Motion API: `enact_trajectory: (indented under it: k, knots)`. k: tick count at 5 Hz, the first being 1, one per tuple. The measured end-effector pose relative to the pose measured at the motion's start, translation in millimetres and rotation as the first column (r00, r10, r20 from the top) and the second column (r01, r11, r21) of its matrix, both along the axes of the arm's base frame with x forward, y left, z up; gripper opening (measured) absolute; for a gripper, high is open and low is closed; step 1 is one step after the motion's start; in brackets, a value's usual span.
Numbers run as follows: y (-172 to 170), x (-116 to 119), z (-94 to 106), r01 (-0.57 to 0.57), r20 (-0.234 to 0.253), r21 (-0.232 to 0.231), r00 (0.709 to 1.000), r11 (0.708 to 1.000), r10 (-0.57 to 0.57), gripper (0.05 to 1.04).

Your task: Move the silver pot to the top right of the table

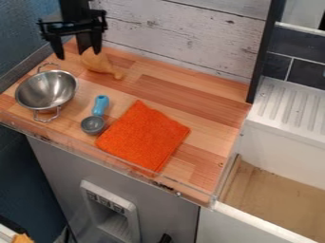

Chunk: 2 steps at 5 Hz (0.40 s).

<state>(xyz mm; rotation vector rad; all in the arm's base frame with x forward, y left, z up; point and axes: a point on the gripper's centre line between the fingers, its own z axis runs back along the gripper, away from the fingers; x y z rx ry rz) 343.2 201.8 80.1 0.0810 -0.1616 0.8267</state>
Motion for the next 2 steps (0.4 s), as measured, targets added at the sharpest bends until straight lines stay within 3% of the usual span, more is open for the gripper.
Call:
enact_trajectory:
  k: [1, 2]
  knots:
    - [12, -22, 1.4, 0.006, 0.003, -0.008, 1.0, 1.0, -0.006, 1.001]
    - [25, -45, -1.2, -0.009, -0.011, 0.029, 1.0, 1.0, 0.009, 1.001]
